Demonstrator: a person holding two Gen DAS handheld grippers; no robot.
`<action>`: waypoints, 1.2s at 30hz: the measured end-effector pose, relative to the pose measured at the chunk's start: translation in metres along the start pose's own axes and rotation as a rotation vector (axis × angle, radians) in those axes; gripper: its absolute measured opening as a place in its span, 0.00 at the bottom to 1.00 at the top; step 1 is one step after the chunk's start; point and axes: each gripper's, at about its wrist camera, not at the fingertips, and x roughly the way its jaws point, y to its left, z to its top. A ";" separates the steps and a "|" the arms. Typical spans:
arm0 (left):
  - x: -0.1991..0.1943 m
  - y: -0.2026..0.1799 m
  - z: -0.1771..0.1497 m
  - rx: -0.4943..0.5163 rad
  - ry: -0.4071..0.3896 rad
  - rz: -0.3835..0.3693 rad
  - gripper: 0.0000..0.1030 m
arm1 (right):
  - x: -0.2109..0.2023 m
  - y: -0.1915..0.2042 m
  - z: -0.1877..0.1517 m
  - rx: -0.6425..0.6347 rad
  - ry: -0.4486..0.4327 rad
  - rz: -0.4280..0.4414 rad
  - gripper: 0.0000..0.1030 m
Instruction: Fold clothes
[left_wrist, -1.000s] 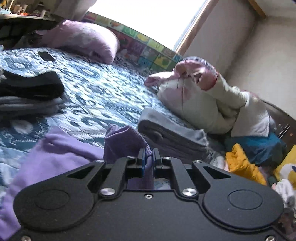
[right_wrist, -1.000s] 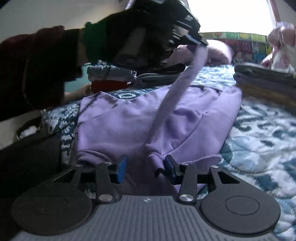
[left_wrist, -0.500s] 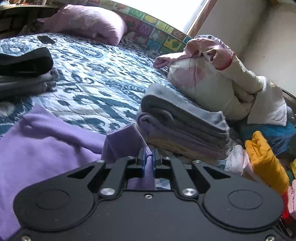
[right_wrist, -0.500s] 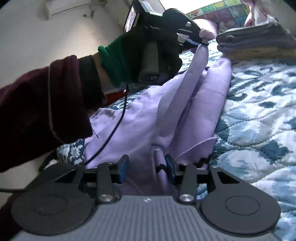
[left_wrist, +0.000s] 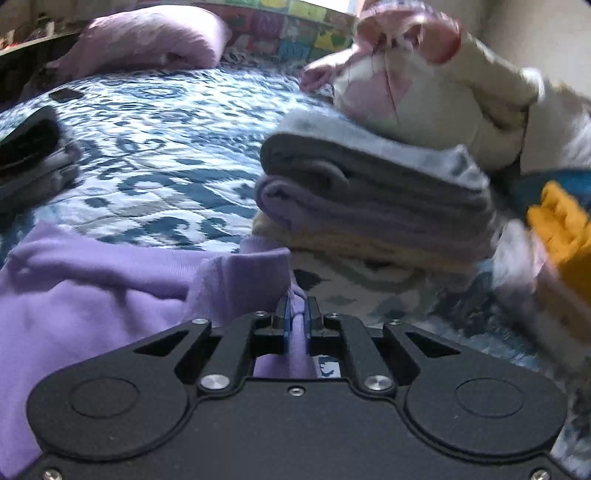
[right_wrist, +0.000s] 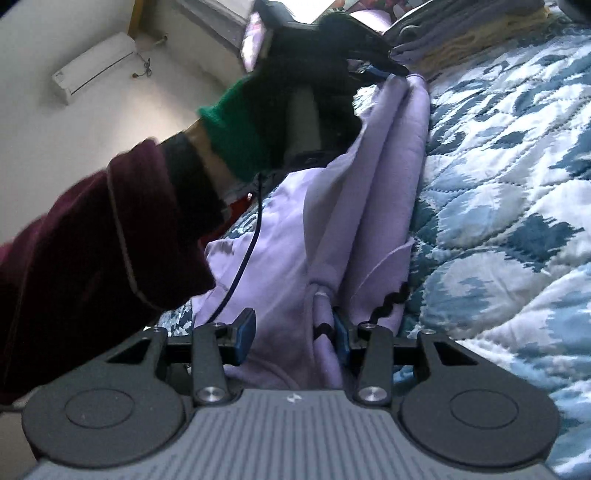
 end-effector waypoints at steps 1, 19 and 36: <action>0.006 -0.004 0.002 0.038 0.012 0.022 0.09 | -0.001 -0.001 0.000 0.005 0.000 0.002 0.43; 0.013 -0.010 0.001 0.396 -0.006 0.089 0.10 | -0.004 0.000 0.001 0.026 -0.008 -0.005 0.43; -0.107 0.019 -0.022 0.376 -0.131 0.027 0.10 | -0.032 0.029 -0.010 -0.105 -0.055 -0.119 0.50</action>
